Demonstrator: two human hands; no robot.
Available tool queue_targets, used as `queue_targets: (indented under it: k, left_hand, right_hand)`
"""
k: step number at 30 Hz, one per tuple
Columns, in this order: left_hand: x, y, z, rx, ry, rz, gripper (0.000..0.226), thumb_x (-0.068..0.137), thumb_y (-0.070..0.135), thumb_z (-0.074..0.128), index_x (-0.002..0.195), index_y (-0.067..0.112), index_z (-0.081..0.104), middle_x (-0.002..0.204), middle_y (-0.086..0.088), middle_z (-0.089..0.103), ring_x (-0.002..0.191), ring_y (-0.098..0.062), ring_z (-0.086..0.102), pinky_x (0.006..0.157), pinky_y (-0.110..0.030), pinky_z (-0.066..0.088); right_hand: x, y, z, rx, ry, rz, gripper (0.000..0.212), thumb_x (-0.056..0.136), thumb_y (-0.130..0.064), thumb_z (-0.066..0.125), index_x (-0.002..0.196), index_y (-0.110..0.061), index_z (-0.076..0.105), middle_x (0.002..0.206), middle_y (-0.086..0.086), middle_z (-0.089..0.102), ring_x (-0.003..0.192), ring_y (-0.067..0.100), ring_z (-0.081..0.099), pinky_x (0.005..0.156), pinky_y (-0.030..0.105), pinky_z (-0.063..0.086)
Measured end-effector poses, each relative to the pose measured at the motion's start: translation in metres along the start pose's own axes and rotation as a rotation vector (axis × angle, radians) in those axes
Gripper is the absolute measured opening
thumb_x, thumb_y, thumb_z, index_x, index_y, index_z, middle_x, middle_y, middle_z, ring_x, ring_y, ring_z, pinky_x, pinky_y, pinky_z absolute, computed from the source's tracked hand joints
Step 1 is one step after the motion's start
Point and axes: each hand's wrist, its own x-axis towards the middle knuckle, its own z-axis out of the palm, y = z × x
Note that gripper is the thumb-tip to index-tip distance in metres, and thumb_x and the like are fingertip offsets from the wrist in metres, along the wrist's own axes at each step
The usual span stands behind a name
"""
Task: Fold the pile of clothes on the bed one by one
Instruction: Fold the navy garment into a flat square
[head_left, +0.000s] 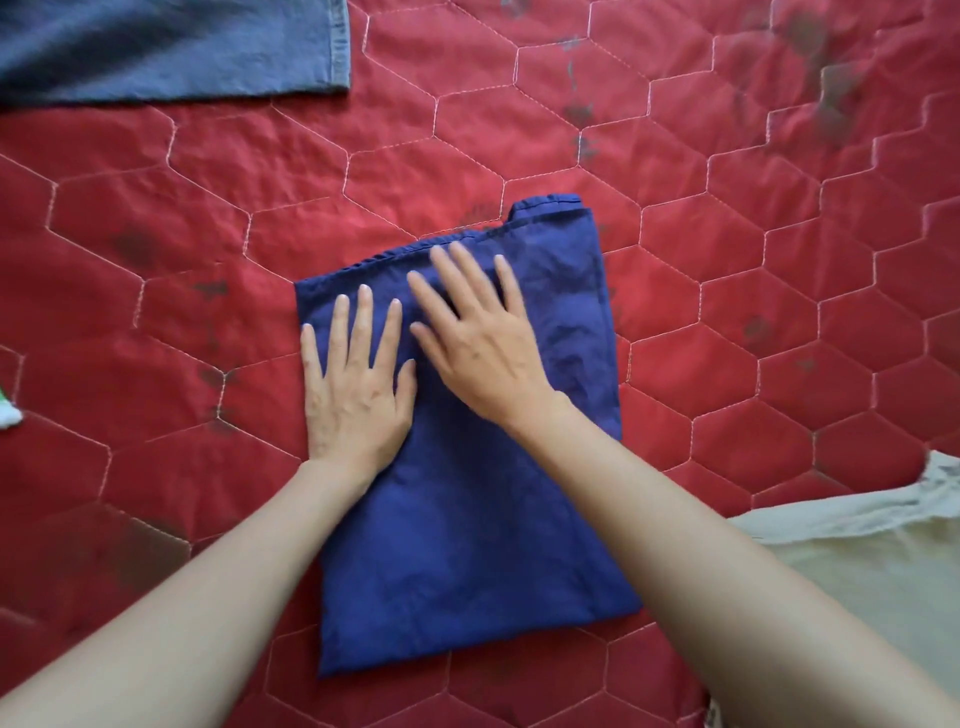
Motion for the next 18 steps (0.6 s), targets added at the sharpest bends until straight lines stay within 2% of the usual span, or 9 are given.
queue_targets:
  k: [2,3,5,7,9,11,13,15,18]
  left_hand:
    - [0.0,0.0,0.001,0.006,0.004,-0.008,0.059,0.097,0.039,0.03,0.153,0.019,0.024,0.16,-0.01,0.016,0.148,-0.027,0.014,0.117,-0.054,0.009]
    - [0.0,0.0,0.001,0.007,-0.001,-0.014,0.06,0.097,0.039,0.029,0.153,0.02,0.023,0.16,-0.01,0.016,0.148,-0.027,0.013,0.118,-0.054,0.009]
    - [0.001,0.001,0.0,0.016,-0.019,-0.019,0.06,0.096,0.04,0.028,0.153,0.02,0.023,0.16,-0.01,0.017,0.147,-0.028,0.014,0.117,-0.054,0.01]
    - [0.002,0.001,-0.002,0.031,-0.036,-0.015,0.06,0.096,0.04,0.027,0.153,0.02,0.022,0.16,-0.01,0.016,0.147,-0.029,0.014,0.117,-0.054,0.01]
    - [0.001,0.001,-0.003,0.03,-0.049,-0.019,0.06,0.096,0.04,0.025,0.153,0.02,0.021,0.16,-0.01,0.015,0.147,-0.029,0.013,0.118,-0.054,0.01]
    - [0.001,0.002,-0.004,0.024,-0.067,-0.027,0.061,0.096,0.04,0.022,0.153,0.02,0.019,0.161,-0.009,0.013,0.148,-0.028,0.011,0.118,-0.054,0.008]
    - [0.0,0.002,-0.004,0.023,-0.078,-0.031,0.061,0.096,0.041,0.021,0.154,0.021,0.018,0.161,-0.008,0.011,0.148,-0.027,0.009,0.118,-0.053,0.006]
    - [0.001,0.002,-0.004,0.022,-0.088,-0.035,0.061,0.096,0.041,0.02,0.154,0.021,0.016,0.162,-0.008,0.009,0.149,-0.026,0.007,0.118,-0.052,0.005]
    - [0.0,0.002,-0.004,0.02,-0.1,-0.039,0.061,0.097,0.042,0.021,0.154,0.023,0.013,0.162,-0.006,0.006,0.149,-0.025,0.004,0.119,-0.051,0.002]
  right_hand:
    - [0.001,0.014,0.008,-0.098,-0.154,-0.108,0.049,0.102,-0.041,0.031,0.146,-0.022,0.042,0.154,0.01,0.033,0.145,0.026,0.027,0.118,0.052,0.015]
    - [0.001,0.031,0.009,-0.137,-0.201,-0.088,0.051,0.103,-0.044,0.026,0.149,-0.024,0.034,0.157,0.009,0.027,0.147,0.025,0.021,0.119,0.051,0.008]
    - [0.002,0.073,0.007,-0.181,-0.239,0.085,0.054,0.102,-0.049,0.022,0.153,-0.029,0.022,0.161,0.005,0.016,0.149,0.024,0.011,0.118,0.051,-0.001]
    - [0.0,0.111,0.001,-0.109,-0.262,0.375,0.056,0.102,-0.051,0.023,0.154,-0.031,0.014,0.162,0.002,0.008,0.15,0.021,0.004,0.118,0.054,-0.001]
    - [-0.005,0.13,-0.008,0.037,-0.273,0.614,0.057,0.103,-0.048,0.022,0.154,-0.028,0.011,0.163,0.003,0.004,0.15,0.021,-0.001,0.118,0.054,0.0]
    - [-0.011,0.127,-0.016,0.116,-0.189,0.71,0.056,0.104,-0.045,0.022,0.155,-0.024,0.013,0.163,0.006,0.006,0.15,0.022,-0.001,0.118,0.054,0.002]
    - [-0.018,0.106,-0.023,0.131,-0.047,0.67,0.054,0.104,-0.043,0.023,0.154,-0.022,0.019,0.162,0.008,0.012,0.15,0.024,0.004,0.119,0.052,0.004]
    - [-0.033,0.071,-0.024,0.103,0.025,0.519,0.055,0.102,-0.043,0.024,0.152,-0.021,0.027,0.16,0.011,0.019,0.149,0.026,0.012,0.118,0.051,0.006]
    - [-0.075,0.03,-0.009,0.002,-0.073,0.235,0.052,0.102,-0.042,0.03,0.15,-0.022,0.032,0.158,0.011,0.023,0.148,0.026,0.017,0.118,0.052,0.009]
